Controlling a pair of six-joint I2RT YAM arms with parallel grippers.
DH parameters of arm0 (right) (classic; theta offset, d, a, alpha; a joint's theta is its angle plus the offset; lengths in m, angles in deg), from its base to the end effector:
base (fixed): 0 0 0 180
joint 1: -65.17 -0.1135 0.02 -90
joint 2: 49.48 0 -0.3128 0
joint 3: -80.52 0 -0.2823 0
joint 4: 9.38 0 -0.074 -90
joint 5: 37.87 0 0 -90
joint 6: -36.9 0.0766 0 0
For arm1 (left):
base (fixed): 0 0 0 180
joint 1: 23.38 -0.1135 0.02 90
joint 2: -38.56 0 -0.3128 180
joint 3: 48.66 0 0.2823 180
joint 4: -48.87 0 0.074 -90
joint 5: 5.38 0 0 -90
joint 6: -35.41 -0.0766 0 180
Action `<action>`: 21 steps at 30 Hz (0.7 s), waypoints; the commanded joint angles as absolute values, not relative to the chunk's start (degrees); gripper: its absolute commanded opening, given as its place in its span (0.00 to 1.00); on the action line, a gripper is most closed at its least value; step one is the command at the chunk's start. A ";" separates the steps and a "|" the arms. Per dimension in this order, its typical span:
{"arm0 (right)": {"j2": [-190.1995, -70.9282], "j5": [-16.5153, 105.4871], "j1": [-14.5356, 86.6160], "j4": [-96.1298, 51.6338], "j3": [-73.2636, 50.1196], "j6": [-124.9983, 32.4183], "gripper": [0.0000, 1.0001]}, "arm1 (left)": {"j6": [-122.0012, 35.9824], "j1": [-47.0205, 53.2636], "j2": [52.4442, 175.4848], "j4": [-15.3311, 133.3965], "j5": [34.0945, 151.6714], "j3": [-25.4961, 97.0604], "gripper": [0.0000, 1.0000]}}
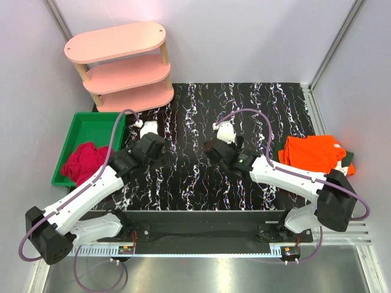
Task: Fold and stack the t-shirts
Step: Grab crumpled tshirt from bin with the left arm
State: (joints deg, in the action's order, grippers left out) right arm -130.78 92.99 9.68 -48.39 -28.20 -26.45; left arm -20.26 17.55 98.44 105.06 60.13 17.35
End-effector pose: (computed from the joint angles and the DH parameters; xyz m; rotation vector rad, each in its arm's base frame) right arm 0.2323 0.2495 0.2740 -0.2467 2.1656 -0.0764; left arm 0.1991 -0.1306 0.3040 -0.0495 2.3455 -0.1169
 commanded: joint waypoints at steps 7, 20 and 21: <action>-128.76 93.61 10.06 -46.79 -29.72 -25.95 1.00 | -19.43 14.95 97.80 105.17 55.80 20.03 0.99; -127.27 93.61 10.06 -46.70 -32.54 -25.16 1.00 | -14.16 -16.41 101.39 119.77 47.06 26.80 0.95; -127.09 93.35 10.15 -46.61 -32.63 -25.16 1.00 | -14.68 -18.70 102.10 118.72 49.01 26.81 0.91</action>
State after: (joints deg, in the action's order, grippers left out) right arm -129.29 93.01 9.73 -48.00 -32.07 -26.28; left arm -15.26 -10.95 99.66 118.59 46.84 24.34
